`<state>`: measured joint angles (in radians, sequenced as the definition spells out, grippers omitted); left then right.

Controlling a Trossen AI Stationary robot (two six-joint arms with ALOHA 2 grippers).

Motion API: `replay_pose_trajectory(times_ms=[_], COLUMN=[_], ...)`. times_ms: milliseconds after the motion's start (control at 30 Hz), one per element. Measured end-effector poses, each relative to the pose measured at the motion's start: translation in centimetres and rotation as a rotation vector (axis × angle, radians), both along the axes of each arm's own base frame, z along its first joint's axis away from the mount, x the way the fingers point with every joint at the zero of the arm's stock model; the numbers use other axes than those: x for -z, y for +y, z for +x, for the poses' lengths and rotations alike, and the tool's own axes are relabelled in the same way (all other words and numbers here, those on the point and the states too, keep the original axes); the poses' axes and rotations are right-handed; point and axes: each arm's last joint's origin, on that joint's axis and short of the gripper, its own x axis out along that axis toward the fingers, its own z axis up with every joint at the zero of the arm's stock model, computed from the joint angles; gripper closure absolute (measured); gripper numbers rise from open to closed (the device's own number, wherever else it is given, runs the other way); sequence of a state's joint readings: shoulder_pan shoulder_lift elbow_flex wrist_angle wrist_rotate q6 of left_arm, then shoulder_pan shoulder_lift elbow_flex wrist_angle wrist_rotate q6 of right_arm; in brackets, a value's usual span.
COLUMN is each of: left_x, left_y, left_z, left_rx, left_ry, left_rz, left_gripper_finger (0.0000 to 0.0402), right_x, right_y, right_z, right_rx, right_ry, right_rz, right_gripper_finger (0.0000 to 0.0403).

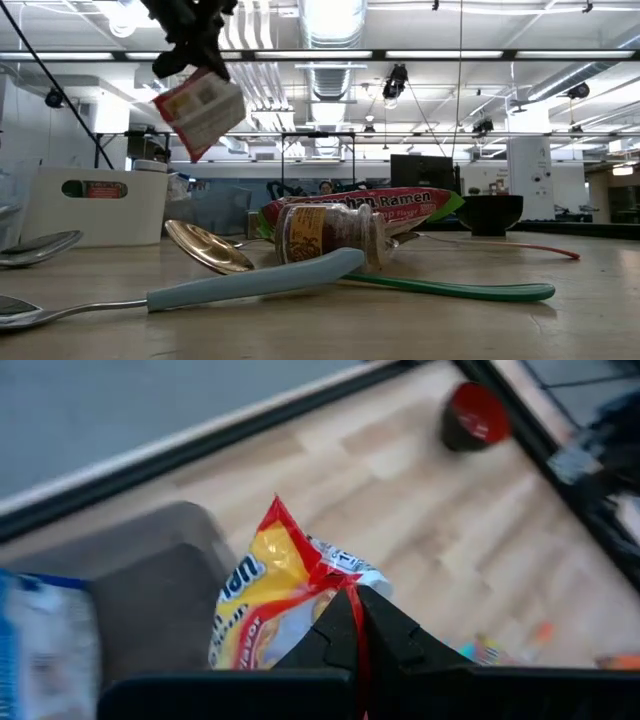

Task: Pick & Place Food Item
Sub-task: Put the orange noodle pack into the black bin

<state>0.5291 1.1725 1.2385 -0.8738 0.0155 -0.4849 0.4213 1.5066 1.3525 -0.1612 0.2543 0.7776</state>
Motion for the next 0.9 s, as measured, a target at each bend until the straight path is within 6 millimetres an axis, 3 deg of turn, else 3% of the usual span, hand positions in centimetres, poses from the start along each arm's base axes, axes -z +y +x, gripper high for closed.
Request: replay_pose_trajectory(times_ms=[400,633,900], left_x=[1.6,4.4,7.0], left_y=[5.9,8.8,10.5], left_z=[-2.8,-2.0,-0.9], left_rx=[-0.138,-0.114,-0.116], left_ry=[0.101,0.169,0.238], left_rz=[-0.006,-0.103,-0.177], left_gripper_finger=[0.0401,0.0401,0.0401], right_x=[0.0,0.0,0.0], right_y=[0.0,0.1,0.4], right_z=[0.0,0.0,-0.2], right_rx=[0.018,0.024,0.018], right_ry=[0.009,0.012,0.014], right_rz=[0.057,0.077,0.091], right_gripper_finger=[0.0055,0.0055,0.0055])
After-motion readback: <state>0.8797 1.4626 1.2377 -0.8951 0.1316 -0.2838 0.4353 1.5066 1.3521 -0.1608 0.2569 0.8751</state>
